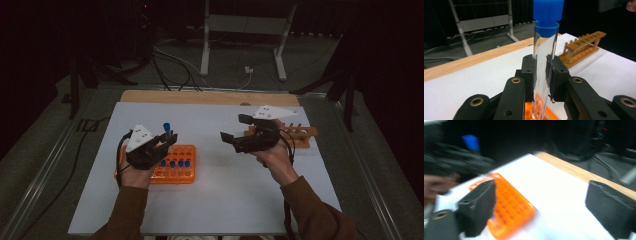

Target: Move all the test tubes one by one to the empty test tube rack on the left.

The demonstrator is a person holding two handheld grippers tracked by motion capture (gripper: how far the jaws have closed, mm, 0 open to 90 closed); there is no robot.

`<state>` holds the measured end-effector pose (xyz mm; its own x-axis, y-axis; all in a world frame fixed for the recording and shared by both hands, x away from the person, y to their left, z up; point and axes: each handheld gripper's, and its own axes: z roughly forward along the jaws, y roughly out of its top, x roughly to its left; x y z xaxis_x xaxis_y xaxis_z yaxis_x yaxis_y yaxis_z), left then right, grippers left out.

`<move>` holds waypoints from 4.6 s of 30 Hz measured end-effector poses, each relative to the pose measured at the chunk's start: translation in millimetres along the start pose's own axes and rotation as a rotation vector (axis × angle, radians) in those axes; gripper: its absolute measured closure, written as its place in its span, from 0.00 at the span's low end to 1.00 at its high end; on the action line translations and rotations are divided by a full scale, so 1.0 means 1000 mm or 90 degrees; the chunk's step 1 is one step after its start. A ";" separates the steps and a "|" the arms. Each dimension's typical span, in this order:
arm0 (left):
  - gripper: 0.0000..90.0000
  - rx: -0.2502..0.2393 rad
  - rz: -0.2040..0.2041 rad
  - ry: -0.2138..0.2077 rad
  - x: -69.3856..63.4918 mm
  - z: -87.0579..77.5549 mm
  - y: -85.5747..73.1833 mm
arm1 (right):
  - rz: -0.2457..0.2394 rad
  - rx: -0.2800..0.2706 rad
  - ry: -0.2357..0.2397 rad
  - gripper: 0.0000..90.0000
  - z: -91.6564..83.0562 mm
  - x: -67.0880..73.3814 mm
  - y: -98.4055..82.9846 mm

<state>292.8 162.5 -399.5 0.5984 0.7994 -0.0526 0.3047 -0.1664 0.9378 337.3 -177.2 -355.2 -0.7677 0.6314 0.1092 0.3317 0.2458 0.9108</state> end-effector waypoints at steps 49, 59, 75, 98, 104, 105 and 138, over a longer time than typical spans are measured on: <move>0.87 0.040 -0.053 0.026 0.013 -0.013 -0.091 | 0.068 0.015 -0.103 0.03 -0.049 -0.051 -0.090; 0.86 0.120 -0.036 0.025 0.011 -0.006 -0.102 | 0.073 0.008 -0.104 0.03 -0.054 -0.054 -0.094; 0.68 0.096 -0.045 0.026 0.012 -0.026 -0.098 | 0.079 0.008 -0.103 0.04 -0.057 -0.056 -0.101; 0.87 0.086 -0.015 0.035 0.009 -0.023 -0.093 | 0.091 0.005 -0.118 0.05 -0.068 -0.063 -0.112; 0.87 0.104 -0.015 0.038 0.008 -0.020 -0.096 | 0.094 0.002 -0.126 0.05 -0.073 -0.065 -0.115; 0.87 0.105 -0.015 0.038 0.008 -0.020 -0.096 | 0.094 0.000 -0.128 0.05 -0.074 -0.065 -0.116; 0.25 -0.056 -0.079 0.108 0.026 -0.063 -0.087 | 0.077 -0.057 -0.187 0.00 -0.099 -0.048 -0.154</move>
<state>235.0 234.5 -460.3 0.4248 0.8976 -0.1179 0.2977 -0.0155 0.9545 268.3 -318.3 -461.5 -0.5309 0.8401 0.1111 0.3515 0.0990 0.9309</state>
